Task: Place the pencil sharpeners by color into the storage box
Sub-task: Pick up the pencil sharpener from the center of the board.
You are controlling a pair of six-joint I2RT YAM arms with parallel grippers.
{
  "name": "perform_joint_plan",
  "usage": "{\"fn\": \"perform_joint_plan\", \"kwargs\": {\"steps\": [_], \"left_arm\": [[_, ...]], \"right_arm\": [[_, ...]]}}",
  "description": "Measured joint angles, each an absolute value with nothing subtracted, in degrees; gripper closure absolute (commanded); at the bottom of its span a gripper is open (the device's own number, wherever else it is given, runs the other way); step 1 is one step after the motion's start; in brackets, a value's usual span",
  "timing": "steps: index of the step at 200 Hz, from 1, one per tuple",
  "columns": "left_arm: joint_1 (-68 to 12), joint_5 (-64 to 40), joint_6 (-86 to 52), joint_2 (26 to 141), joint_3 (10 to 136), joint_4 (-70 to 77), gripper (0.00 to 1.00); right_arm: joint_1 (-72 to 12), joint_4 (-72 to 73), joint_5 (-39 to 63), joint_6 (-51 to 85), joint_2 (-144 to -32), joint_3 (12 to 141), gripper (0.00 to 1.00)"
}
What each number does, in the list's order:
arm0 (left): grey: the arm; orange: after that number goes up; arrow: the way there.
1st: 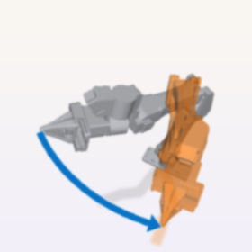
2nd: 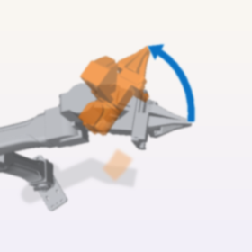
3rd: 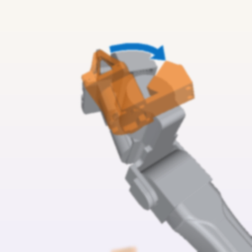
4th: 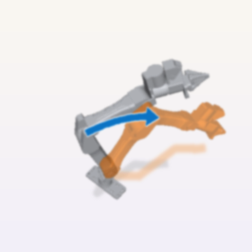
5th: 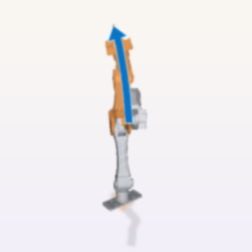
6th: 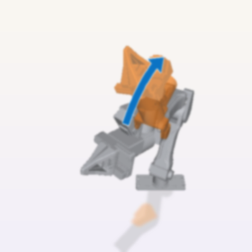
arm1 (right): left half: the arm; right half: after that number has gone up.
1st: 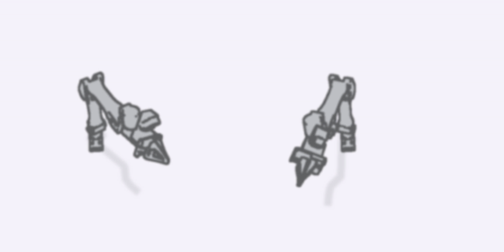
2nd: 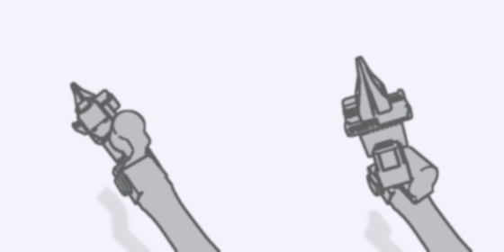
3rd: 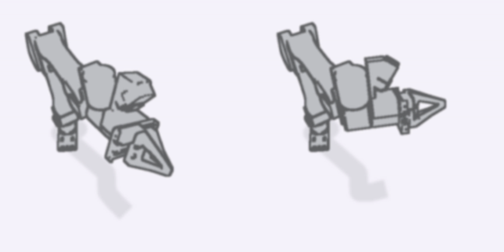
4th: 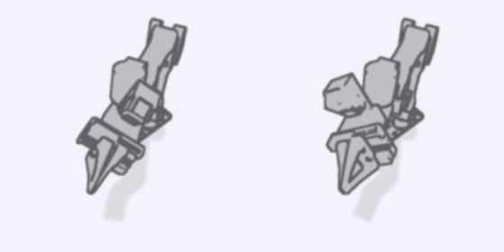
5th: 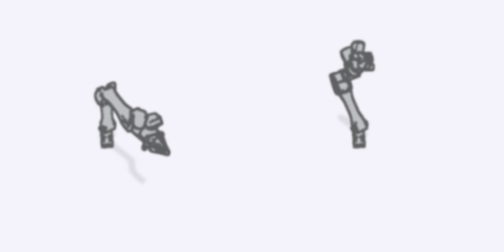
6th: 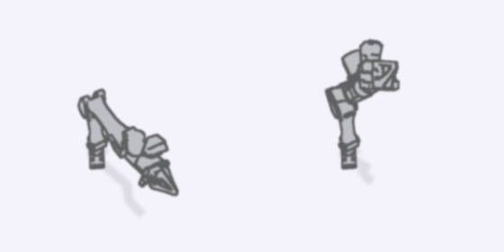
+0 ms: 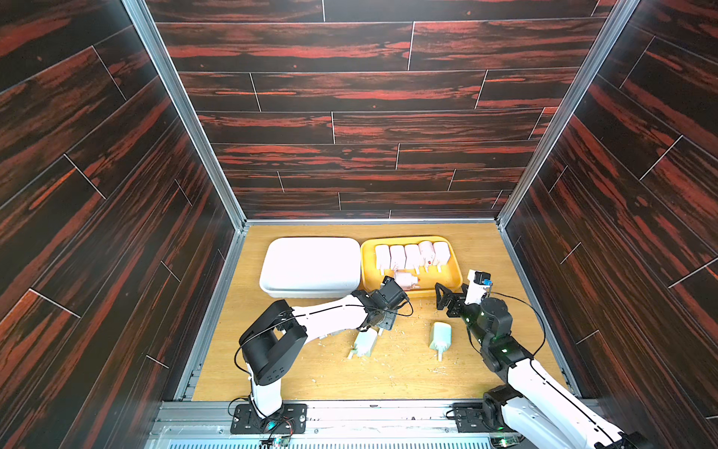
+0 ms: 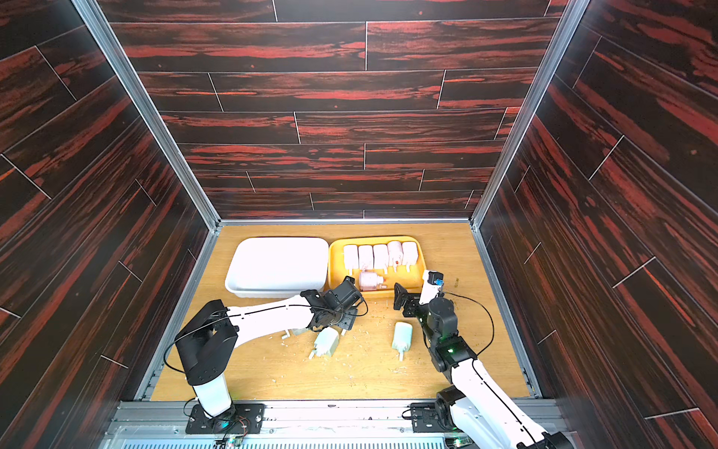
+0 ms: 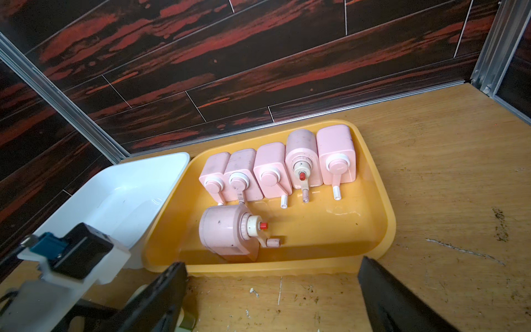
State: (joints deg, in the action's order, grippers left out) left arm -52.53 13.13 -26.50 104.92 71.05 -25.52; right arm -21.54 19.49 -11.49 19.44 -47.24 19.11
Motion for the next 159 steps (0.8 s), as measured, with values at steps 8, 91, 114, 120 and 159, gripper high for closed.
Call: {"fn": "perform_joint_plan", "kwargs": {"steps": [8, 91, 114, 120, 159], "left_arm": [[-52.53, 13.13, -26.5, 104.92, 71.07, -25.47, 0.49], [-52.58, 12.91, -26.37, 103.39, 71.16, -27.64, 1.0], [-52.58, 13.17, -26.37, 100.03, 71.16, -29.08, 1.0], [-52.58, 13.32, -26.37, 99.04, 71.16, -29.36, 1.0], [-52.58, 16.95, -26.37, 91.77, 71.16, -30.94, 1.0]], "right_arm": [[-21.54, 19.49, -11.46, 19.44, -47.24, 19.11, 0.02], [-21.54, 19.51, -11.16, 19.94, -47.64, 19.11, 0.02], [-21.54, 19.51, -11.18, 20.62, -47.55, 19.11, 0.02], [-21.54, 19.51, -11.18, 20.82, -47.46, 19.11, 0.02], [-21.54, 20.08, -11.03, 21.58, -46.35, 19.11, 0.02]]}}
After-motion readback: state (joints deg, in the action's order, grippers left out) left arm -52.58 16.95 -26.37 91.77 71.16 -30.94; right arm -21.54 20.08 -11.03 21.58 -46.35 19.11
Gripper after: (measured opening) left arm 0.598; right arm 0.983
